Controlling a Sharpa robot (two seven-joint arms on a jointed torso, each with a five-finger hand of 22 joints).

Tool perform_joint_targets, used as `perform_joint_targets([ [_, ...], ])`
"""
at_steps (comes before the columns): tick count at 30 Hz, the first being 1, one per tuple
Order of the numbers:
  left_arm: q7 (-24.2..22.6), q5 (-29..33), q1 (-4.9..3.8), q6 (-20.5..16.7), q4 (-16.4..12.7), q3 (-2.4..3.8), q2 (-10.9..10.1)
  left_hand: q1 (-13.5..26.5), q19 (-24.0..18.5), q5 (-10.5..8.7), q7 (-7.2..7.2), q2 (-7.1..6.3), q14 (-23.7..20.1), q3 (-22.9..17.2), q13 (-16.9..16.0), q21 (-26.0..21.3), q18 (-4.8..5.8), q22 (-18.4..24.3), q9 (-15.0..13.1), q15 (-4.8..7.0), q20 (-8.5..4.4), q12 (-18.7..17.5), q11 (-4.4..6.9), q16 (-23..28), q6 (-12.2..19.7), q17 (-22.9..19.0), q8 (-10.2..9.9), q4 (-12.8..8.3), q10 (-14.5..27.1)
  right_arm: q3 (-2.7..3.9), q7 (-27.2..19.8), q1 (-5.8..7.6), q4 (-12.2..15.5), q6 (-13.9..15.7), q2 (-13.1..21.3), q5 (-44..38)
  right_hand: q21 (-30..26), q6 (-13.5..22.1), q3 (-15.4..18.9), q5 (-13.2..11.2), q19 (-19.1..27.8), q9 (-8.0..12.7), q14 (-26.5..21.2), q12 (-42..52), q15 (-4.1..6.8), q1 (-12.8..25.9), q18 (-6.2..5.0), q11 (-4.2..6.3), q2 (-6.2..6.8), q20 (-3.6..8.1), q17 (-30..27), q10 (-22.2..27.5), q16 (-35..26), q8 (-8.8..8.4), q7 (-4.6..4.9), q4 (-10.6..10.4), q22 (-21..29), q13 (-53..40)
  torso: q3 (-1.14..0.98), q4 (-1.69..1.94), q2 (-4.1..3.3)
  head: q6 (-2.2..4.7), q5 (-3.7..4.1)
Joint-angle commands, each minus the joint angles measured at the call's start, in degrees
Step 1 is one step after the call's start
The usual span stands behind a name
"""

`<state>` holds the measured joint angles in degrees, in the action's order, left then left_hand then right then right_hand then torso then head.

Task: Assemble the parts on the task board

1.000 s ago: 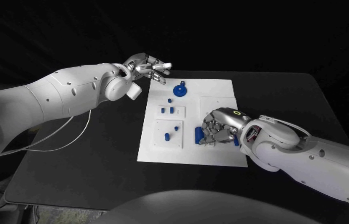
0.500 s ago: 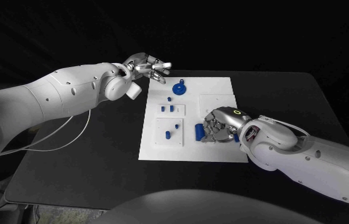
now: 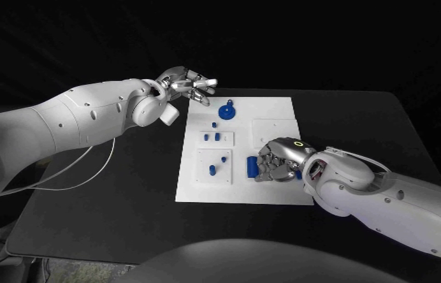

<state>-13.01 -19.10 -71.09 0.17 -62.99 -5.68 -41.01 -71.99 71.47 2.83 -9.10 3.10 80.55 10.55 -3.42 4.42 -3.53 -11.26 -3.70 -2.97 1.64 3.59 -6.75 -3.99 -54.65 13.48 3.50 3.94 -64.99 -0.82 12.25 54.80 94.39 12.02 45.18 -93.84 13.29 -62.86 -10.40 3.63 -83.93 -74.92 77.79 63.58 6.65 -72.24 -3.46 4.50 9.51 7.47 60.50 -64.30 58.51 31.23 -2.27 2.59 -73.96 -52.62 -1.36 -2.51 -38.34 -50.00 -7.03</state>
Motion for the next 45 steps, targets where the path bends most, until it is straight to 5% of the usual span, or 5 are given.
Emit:
perform_joint_targets([
  [1,-0.3,-0.1,0.03,0.9,-0.1,0.04,0.1,0.0,0.2,-0.11,0.12,0.44,-0.4,0.1,-0.1,0.3,0.44,0.1,-0.1,0.04,0.09,0.0,0.16,0.1,0.1,0.1,0.2,-0.4,0.4,0.01,0.3,-0.22,0.0,-3.3,0.0,0.2,-0.2,0.3,1.0,-0.4,-1.9,-1.7,-0.2,-0.3,-0.24,0.1,0.37,-0.19,0.32,0.18,0.0,0.4,-0.2,0.07,-0.02,-0.3,-0.2,0.1,0.0,-0.02,0.04,0.0,0.02],
  [29,-0.4,-0.1,0.03,0.8,0.0,0.02,0.0,-0.1,0.2,-0.11,0.1,0.5,-0.4,0.1,-0.1,0.3,0.42,0.1,-0.1,0.04,0.11,0.0,0.16,0.1,0.1,0.2,0.2,-0.7,0.4,5.24,-2.6,-0.43,2.5,3.5,7.2,17.7,-0.6,-0.4,0.7,0.8,-2.0,1.0,-0.5,-3.2,-0.67,1.0,-0.75,-0.8,-1.73,-0.34,-0.6,2.5,-1.4,-10.74,0.9,-4.6,-0.3,3.3,-0.04,-0.16,0.13,0.38,0.93],
  [34,-1.3,-0.1,0.04,-0.3,-0.3,0.02,-0.2,-0.3,0.3,-0.09,0.16,0.62,-0.3,0.0,-0.1,0.3,0.4,0.1,-0.1,0.09,0.09,0.1,0.22,0.0,0.0,0.3,0.2,-0.8,0.2,8.39,-2.7,-0.29,0.4,0.3,9.2,23.9,3.0,-2.8,-13.4,-0.6,-2.6,26.1,1.6,-4.1,-1.34,1.4,-0.5,-2.14,-2.39,-0.46,0.3,-0.1,-0.8,-28.41,3.03,-4.5,-0.9,3.4,0.0,-0.19,0.08,0.77,1.43],
  [38,-2.3,-0.1,0.04,-1.6,-0.4,0.02,-0.3,-0.6,0.4,-0.06,0.21,0.75,-0.1,-0.2,-0.1,0.4,0.36,0.1,-0.1,0.15,0.07,0.1,0.28,0.0,-0.2,0.4,0.2,-1.1,0.0,9.82,0.2,-0.06,-1.5,-4.2,10.2,26.1,5.7,-1.7,-14.4,-0.4,-2.6,51.1,3.0,-3.9,-2.13,4.7,-1.23,-3.17,-2.93,-1.54,1.9,-2.0,-0.9,-26.31,5.26,-1.0,-0.7,1.3,-0.01,-0.17,0.09,1.11,2.01],
  [45,-2.8,0.0,0.05,-2.2,-0.5,0.02,-0.5,-0.6,0.4,-0.06,0.23,0.77,-0.1,-0.3,-0.1,0.4,0.36,0.1,-0.1,0.15,0.07,0.1,0.3,0.0,-0.2,0.5,0.2,-1.2,-0.1,12.27,9.9,0.3,-3.6,-19.7,10.4,23.0,6.5,-1.6,-12.6,-0.5,-2.6,56.6,3.8,-2.2,-2.15,8.3,-1.53,-3.21,-1.68,-1.69,4.9,-3.7,1.2,-26.95,5.7,-3.7,0.1,-2.0,-0.14,-0.01,0.0,1.61,2.71],
])
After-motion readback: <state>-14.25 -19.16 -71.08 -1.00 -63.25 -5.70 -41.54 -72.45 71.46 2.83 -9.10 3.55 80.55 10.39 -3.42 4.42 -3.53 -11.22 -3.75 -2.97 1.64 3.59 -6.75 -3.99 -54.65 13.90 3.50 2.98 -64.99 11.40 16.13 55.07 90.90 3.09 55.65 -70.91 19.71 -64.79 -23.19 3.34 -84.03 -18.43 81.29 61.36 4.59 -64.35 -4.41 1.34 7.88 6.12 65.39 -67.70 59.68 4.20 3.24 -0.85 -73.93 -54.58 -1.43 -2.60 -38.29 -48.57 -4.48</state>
